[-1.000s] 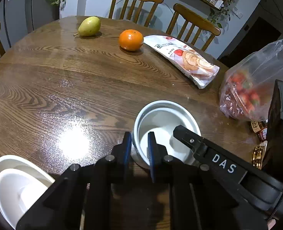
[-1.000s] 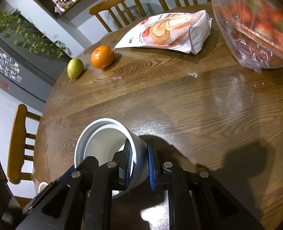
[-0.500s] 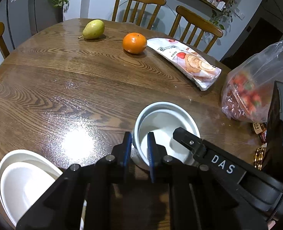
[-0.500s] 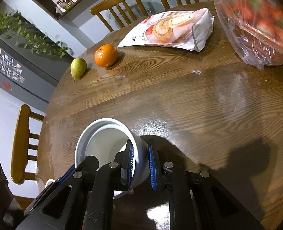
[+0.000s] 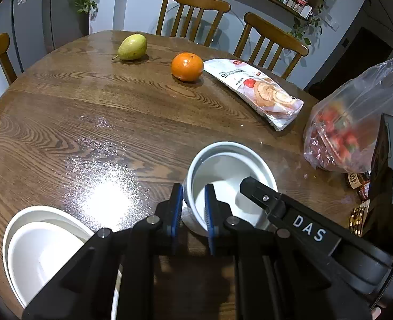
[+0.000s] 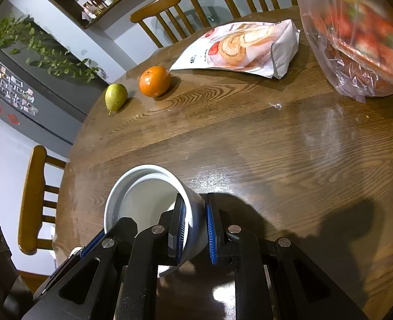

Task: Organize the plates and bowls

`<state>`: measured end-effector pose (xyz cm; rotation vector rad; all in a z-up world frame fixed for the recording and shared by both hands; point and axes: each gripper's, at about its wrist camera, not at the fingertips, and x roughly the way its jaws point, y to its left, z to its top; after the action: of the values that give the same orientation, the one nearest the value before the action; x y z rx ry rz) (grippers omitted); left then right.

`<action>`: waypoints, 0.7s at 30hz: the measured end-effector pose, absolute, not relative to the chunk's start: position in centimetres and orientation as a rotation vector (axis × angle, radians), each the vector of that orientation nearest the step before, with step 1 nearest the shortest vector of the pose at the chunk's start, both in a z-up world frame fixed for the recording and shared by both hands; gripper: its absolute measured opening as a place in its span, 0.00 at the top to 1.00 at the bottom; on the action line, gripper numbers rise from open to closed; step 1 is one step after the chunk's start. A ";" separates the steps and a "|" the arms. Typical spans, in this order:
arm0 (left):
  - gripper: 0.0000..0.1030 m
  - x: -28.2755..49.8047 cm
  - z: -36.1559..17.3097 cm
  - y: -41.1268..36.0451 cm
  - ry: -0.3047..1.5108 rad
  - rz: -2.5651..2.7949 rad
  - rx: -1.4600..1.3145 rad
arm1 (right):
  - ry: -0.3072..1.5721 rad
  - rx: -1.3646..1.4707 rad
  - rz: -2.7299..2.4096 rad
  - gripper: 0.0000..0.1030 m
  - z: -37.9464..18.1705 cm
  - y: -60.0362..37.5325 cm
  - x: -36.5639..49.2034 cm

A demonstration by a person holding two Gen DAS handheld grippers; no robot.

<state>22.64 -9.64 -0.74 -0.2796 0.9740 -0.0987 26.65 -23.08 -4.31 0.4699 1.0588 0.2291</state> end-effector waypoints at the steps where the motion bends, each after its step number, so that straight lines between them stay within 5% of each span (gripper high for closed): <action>1: 0.88 22.5 -0.6 -9.6 0.972 -0.100 -0.281 | 1.056 0.468 0.230 0.85 -4.2 -23.1 26.6; 21: 0.88 21.5 1.0 -9.4 0.937 -0.117 -0.298 | 1.005 0.443 0.233 0.85 -2.2 -23.0 25.6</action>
<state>21.53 -9.36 1.05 -0.2979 0.9374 -0.1168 25.57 -22.96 -2.16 0.4432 1.0046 0.2327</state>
